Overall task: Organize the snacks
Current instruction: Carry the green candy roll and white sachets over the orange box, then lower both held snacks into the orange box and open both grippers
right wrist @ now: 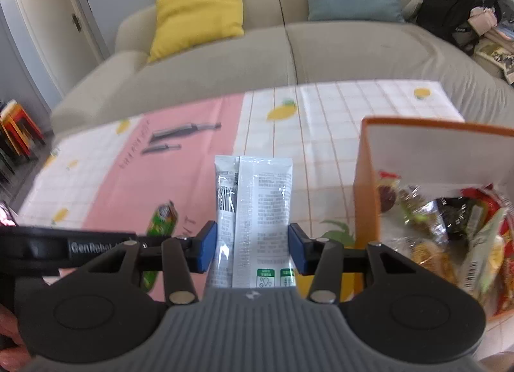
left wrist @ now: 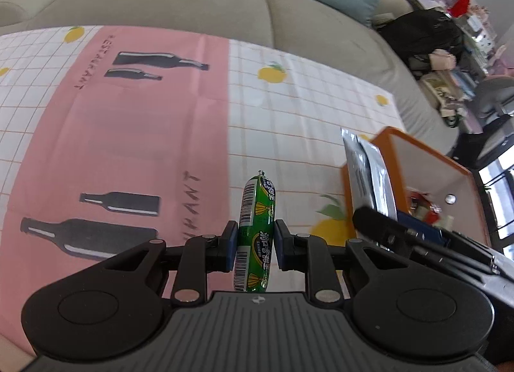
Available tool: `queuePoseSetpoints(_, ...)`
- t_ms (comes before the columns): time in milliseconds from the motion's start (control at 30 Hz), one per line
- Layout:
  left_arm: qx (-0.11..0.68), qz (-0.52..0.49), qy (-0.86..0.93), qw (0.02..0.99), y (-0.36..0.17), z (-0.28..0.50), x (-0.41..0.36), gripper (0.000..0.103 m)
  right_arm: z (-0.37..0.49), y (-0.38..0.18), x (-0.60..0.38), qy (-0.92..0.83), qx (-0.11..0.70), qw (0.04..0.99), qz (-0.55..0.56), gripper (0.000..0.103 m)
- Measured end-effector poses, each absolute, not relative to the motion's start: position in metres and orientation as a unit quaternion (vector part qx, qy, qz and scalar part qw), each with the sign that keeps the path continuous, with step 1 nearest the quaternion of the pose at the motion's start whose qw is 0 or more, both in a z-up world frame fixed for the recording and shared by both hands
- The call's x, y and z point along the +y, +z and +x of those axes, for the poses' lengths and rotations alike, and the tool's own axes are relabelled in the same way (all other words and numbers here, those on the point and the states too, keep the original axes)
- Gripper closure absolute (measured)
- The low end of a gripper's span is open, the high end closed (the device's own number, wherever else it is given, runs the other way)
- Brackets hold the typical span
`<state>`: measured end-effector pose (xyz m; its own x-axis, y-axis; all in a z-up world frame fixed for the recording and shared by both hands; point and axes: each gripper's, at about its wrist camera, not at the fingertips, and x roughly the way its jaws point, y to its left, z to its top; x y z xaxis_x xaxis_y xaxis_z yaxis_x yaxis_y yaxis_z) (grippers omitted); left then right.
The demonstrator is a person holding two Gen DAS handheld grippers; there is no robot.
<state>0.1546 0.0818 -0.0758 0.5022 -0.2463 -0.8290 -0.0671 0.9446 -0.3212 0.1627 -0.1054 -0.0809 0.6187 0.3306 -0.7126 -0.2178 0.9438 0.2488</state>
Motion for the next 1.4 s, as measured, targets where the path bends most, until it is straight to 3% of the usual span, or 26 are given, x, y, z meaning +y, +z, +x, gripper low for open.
queuePoseSetpoints(367,0.477,-0.139,-0.115,0.86,-0.028,0.14,0.02,0.077,0.128,-0.035,-0.182,0.141,0.371,0.909,0.127,0.057)
queuePoseSetpoints(700,0.474,-0.097,-0.188,0.855,-0.013,0.164,-0.057,0.077,0.127,-0.027,-0.284,0.087,0.376,0.909,0.156,0.057)
queuePoseSetpoints(967,0.495,-0.067,-0.239,0.833,-0.027,0.198,-0.116,0.077,0.154,-0.032,-0.354,0.051,0.403,0.902,0.149,0.057)
queuePoseSetpoints(1400,0.55,0.003,-0.237,0.801,-0.088,0.258,-0.181,0.077,0.23,-0.079,-0.38,0.058,0.493,0.866,0.06,0.057)
